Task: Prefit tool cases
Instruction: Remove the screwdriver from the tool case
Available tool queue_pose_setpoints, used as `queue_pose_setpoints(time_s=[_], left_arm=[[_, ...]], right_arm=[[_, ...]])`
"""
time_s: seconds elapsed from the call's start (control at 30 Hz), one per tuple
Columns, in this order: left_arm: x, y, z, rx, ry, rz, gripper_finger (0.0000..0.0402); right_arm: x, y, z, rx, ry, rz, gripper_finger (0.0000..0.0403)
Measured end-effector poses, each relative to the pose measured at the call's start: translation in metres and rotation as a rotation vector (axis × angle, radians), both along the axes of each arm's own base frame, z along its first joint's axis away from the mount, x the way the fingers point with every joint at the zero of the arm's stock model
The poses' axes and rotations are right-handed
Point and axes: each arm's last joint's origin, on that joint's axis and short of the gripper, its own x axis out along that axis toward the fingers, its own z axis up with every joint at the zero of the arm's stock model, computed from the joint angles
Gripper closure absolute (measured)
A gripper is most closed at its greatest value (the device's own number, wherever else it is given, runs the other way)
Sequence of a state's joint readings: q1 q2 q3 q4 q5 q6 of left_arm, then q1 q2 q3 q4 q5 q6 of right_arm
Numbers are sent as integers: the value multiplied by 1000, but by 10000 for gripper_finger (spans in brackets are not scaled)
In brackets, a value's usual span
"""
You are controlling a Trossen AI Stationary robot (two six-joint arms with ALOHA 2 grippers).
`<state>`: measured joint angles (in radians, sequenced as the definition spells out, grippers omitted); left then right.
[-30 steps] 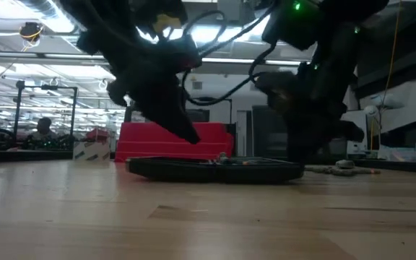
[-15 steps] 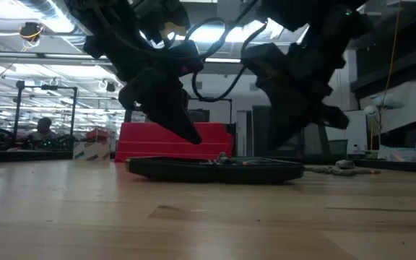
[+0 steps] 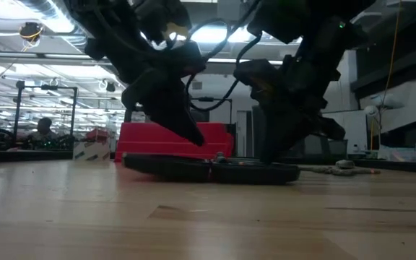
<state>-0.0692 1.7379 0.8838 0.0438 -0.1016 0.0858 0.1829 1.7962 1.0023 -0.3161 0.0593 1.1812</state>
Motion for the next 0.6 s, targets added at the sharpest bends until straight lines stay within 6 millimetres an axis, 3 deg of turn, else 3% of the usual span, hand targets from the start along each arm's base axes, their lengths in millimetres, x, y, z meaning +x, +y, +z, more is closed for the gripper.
queue_pose_setpoints(time_s=[0.2,0.6], left_arm=[[6,-4,-16,-106,12,8,401],[10,-6,-15,-149,-37,40,401]], right_arm=[[0,0,-1,-1,0,-1,403],[1,0,-1,-8,-11,-26,403]])
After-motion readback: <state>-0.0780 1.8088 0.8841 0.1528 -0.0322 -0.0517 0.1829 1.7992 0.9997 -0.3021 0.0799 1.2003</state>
